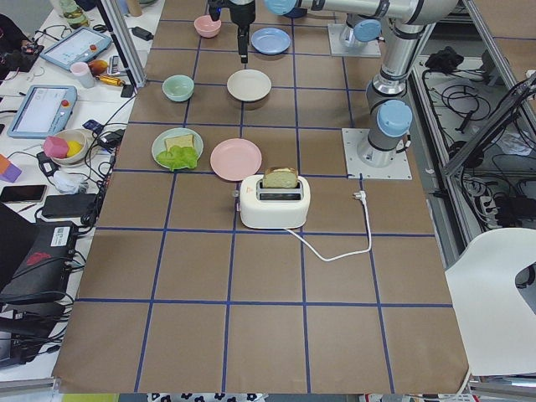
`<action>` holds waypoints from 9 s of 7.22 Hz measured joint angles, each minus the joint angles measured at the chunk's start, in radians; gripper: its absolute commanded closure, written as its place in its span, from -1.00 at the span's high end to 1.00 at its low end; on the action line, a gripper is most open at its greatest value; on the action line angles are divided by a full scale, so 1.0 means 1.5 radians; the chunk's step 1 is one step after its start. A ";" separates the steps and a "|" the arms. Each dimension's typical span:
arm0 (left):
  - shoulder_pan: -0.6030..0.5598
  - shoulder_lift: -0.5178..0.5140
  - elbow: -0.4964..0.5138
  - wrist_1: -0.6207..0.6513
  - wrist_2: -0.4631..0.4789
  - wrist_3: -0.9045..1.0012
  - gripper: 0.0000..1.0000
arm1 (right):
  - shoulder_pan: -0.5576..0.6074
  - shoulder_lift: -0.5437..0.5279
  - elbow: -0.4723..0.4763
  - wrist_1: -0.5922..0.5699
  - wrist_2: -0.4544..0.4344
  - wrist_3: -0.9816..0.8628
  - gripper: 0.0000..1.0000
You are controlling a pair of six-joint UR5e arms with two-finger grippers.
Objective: Stack three plates with pink and blue
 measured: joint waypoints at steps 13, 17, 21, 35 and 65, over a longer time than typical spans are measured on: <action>0.076 -0.214 -0.172 0.307 0.012 0.093 0.86 | -0.128 0.005 0.144 -0.079 -0.001 -0.072 1.00; 0.086 -0.252 -0.225 0.361 0.044 0.117 -1.00 | -0.237 0.025 0.394 -0.333 0.000 -0.134 1.00; 0.072 -0.254 -0.226 0.363 0.041 0.096 -1.00 | -0.257 0.087 0.453 -0.417 0.000 -0.183 0.03; -0.335 -0.369 0.065 0.258 -0.011 -0.445 1.00 | -0.255 0.103 0.329 -0.310 0.036 -0.215 -1.00; -0.046 0.023 -0.082 0.090 -0.020 -0.090 1.00 | -0.030 0.017 -0.010 0.035 -0.009 -0.052 1.00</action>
